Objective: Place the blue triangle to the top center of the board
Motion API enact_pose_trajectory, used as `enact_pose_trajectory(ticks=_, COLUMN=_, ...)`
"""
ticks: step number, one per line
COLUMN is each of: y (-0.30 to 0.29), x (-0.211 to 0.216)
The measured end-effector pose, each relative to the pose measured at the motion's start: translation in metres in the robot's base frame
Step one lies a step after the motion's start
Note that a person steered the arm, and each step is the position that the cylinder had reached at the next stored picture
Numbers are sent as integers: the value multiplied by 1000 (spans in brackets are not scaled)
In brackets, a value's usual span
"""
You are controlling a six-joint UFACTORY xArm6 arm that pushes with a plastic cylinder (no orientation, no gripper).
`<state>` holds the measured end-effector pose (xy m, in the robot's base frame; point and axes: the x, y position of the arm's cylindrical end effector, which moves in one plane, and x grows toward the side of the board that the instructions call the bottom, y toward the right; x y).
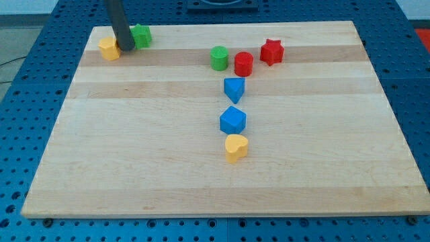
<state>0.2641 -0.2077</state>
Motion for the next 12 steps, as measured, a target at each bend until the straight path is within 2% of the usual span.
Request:
enact_pose_trajectory(ticks=3, y=1, x=0)
enact_pose_trajectory(ticks=4, y=12, x=5)
enact_pose_trajectory(ticks=5, y=50, x=29)
enact_pose_trajectory(ticks=6, y=52, x=29)
enact_pose_trajectory(ticks=8, y=128, x=86)
enact_pose_trajectory(ticks=9, y=153, x=100)
enact_pose_trajectory(ticks=10, y=204, x=114)
enact_pose_trajectory(ticks=11, y=235, x=111)
enact_pose_trajectory(ticks=12, y=309, x=118)
